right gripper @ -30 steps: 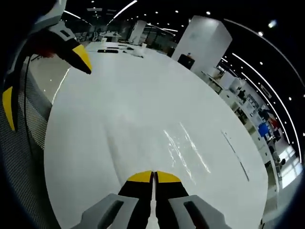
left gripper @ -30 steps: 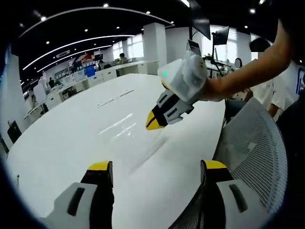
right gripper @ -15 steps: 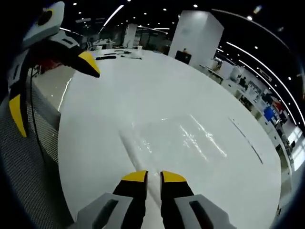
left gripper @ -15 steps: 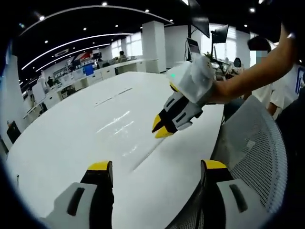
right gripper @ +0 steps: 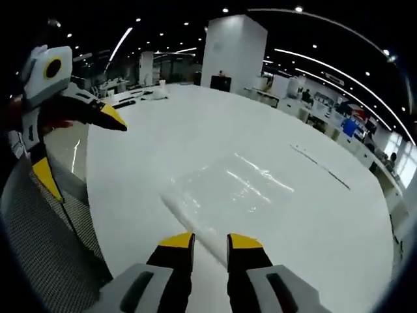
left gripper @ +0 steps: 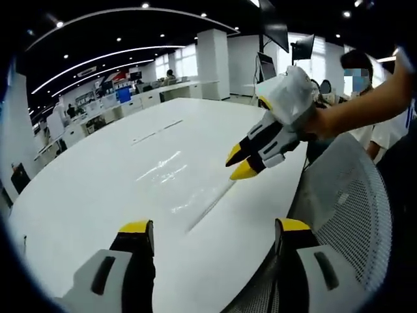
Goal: Open the resealable bag by pulling the two sides of the seal apart until the entire bag opening is separated and visibly accessible.
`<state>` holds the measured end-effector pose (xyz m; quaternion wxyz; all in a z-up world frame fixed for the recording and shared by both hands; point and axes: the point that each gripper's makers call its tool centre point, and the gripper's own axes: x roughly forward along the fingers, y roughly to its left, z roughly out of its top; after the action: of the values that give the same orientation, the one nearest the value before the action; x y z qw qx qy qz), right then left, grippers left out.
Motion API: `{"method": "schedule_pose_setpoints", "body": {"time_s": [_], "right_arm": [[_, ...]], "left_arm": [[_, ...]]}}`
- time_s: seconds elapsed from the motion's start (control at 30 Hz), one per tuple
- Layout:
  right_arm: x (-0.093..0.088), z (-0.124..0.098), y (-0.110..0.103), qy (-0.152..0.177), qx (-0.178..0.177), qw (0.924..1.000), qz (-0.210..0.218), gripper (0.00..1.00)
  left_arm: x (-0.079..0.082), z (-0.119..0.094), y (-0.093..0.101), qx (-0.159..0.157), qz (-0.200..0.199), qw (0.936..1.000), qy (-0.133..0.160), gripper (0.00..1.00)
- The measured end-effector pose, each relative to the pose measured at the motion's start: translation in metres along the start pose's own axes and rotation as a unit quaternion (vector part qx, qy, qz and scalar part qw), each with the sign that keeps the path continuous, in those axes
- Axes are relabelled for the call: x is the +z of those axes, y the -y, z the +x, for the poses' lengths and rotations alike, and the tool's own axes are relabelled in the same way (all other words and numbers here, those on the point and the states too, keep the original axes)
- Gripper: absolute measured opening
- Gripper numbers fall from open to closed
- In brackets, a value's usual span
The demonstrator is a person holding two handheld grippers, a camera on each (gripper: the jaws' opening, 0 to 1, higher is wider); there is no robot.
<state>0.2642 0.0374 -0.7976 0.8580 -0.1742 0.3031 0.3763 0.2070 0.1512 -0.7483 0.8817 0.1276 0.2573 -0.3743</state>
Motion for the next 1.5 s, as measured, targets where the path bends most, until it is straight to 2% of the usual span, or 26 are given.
{"method": "schedule_pose_setpoints", "body": {"time_s": [0.13,0.27,0.37,0.47,0.6,0.87,1.0,1.13,1.27,1.5], "right_arm": [[-0.001,-0.014,0.002,0.016,-0.012,0.9991,0.036,0.26],[0.001,-0.027,0.001,0.029,-0.020,0.9979,0.054,0.34],[0.003,-0.036,0.003,0.042,-0.039,0.9959,0.071,0.44],[0.004,-0.043,-0.002,0.053,-0.035,0.9945,0.084,0.51],[0.002,-0.053,-0.007,0.053,-0.037,0.9944,0.084,0.55],[0.003,-0.075,-0.013,0.076,-0.044,0.9904,0.107,0.59],[0.001,-0.081,-0.017,0.075,-0.045,0.9904,0.107,0.60],[0.001,-0.085,-0.018,0.085,-0.047,0.9875,0.124,0.60],[-0.002,-0.086,-0.021,0.080,-0.048,0.9876,0.127,0.60],[-0.004,-0.090,-0.026,0.082,-0.047,0.9869,0.131,0.60]], "left_arm": [[0.000,-0.002,-0.001,0.005,-0.003,1.0000,0.003,0.75],[0.000,-0.005,-0.003,0.010,-0.004,0.9999,0.006,0.76],[0.001,-0.007,-0.003,0.013,-0.007,0.9998,0.011,0.77],[0.000,-0.010,-0.001,0.013,-0.011,0.9998,0.014,0.77],[0.004,-0.014,0.001,0.014,-0.016,0.9994,0.028,0.78],[0.008,-0.023,0.001,0.027,-0.040,0.9975,0.051,0.80],[0.005,-0.025,0.002,0.028,-0.047,0.9971,0.053,0.82],[0.003,-0.027,0.006,0.026,-0.046,0.9973,0.052,0.82],[-0.002,-0.027,0.010,0.021,-0.047,0.9978,0.043,0.82],[0.001,-0.031,0.014,0.022,-0.046,0.9976,0.048,0.82]]}}
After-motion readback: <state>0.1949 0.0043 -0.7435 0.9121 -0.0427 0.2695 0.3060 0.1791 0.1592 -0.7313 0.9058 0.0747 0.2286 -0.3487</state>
